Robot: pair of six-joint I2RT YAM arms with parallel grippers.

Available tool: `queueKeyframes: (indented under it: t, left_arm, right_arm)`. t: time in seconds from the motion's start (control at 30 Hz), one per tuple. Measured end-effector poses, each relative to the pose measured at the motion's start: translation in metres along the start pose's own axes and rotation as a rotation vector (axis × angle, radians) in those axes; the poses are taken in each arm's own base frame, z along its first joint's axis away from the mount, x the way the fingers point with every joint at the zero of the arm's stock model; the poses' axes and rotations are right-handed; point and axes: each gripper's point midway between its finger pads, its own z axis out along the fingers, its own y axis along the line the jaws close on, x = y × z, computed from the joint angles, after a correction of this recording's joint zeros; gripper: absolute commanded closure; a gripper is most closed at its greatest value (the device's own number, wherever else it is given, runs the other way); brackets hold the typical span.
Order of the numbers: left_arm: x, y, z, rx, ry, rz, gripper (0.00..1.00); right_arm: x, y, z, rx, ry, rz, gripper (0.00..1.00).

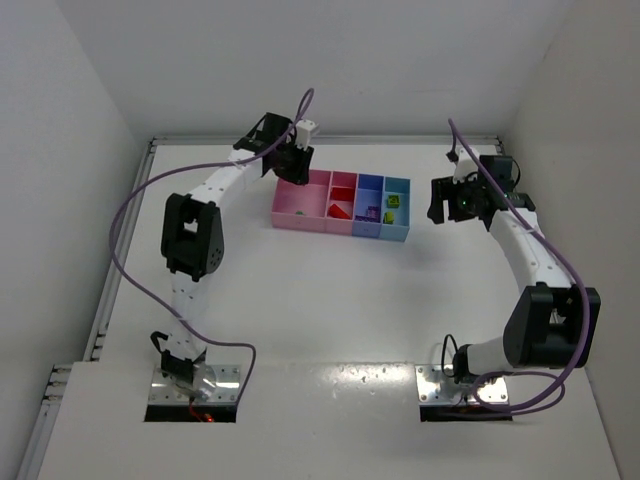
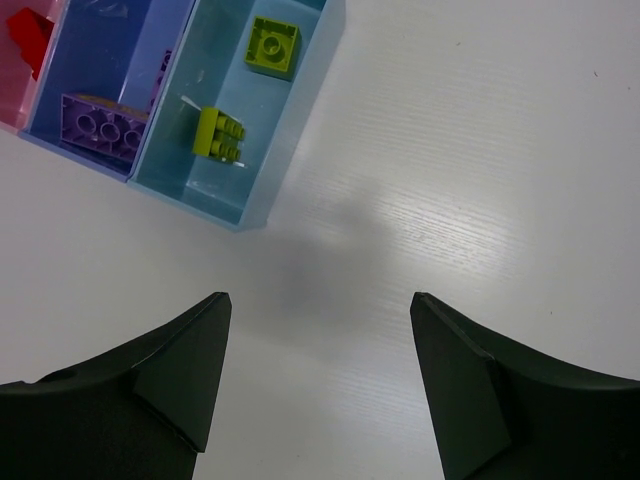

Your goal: Sort the legos into containers by color

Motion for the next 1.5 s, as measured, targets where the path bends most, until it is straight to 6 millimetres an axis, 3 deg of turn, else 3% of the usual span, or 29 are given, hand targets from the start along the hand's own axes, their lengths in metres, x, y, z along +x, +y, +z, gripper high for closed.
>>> queueKeyframes:
  t: [0.13, 0.27, 0.33, 0.37, 0.4, 0.53, 0.63, 0.73, 0.8, 0.87, 0.93, 1.03, 1.13, 1.27, 1.37, 1.5]
  left_arm:
    - [0.007, 0.003, 0.011, 0.012, 0.020, -0.034, 0.62]
    - [0.006, 0.000, 0.012, 0.033, 0.021, -0.043, 0.30]
    - [0.006, -0.001, 0.012, 0.035, 0.022, -0.059, 0.25]
    - [0.006, -0.001, 0.012, 0.035, 0.023, -0.065, 0.11]
    - [0.007, -0.001, 0.012, 0.033, 0.024, -0.068, 0.06]
    - [-0.001, -0.004, 0.001, 0.028, 0.009, -0.095, 0.00]
    - [-0.017, -0.009, -0.033, 0.021, -0.035, -0.100, 0.00]
    - [-0.041, -0.008, -0.090, 0.003, -0.131, -0.112, 0.00]
    - [-0.052, 0.007, -0.135, -0.030, -0.216, -0.132, 0.00]
    - [-0.049, 0.037, -0.180, -0.099, -0.287, -0.177, 0.00]
    - [-0.029, 0.073, -0.219, -0.190, -0.334, -0.231, 0.00]
    - [0.023, 0.114, -0.244, -0.303, -0.314, -0.310, 0.00]
    - [0.086, 0.122, -0.233, -0.323, -0.214, -0.359, 0.00]
    - [0.163, 0.106, -0.218, -0.300, -0.075, -0.393, 0.00]
    - [0.183, 0.094, -0.222, -0.295, -0.053, -0.376, 0.00]
    - [0.165, 0.093, -0.236, -0.311, -0.127, -0.309, 0.00]
  right_arm:
    - [0.001, 0.000, 0.000, 0.000, 0.002, 0.001, 0.26]
    - [0.001, 0.000, 0.000, 0.000, 0.002, 0.001, 0.26]
    - [0.001, 0.000, 0.001, 0.000, 0.003, 0.002, 0.26]
    - [0.002, 0.000, 0.001, -0.001, 0.005, 0.003, 0.26]
    - [0.002, 0.000, 0.002, -0.001, 0.008, 0.005, 0.26]
    - [0.002, 0.000, 0.004, -0.007, 0.018, 0.019, 0.26]
    - [-0.013, 0.002, 0.002, -0.018, -0.006, 0.029, 0.26]
    - [-0.036, 0.002, -0.005, -0.024, -0.056, 0.024, 0.26]
    - [-0.044, 0.003, -0.008, -0.030, -0.079, 0.027, 0.26]
    - [-0.044, 0.002, -0.011, -0.027, -0.080, 0.036, 0.26]
    - [-0.041, 0.000, -0.014, -0.021, -0.080, 0.044, 0.26]
    - [-0.029, -0.004, -0.017, -0.012, -0.070, 0.063, 0.26]
    - [-0.010, -0.007, -0.016, -0.013, -0.045, 0.088, 0.26]
    - [0.017, -0.008, -0.013, -0.024, 0.003, 0.120, 0.26]
    - [0.024, -0.007, -0.012, -0.035, 0.014, 0.128, 0.26]
    - [0.020, -0.005, -0.016, -0.041, -0.003, 0.120, 0.26]
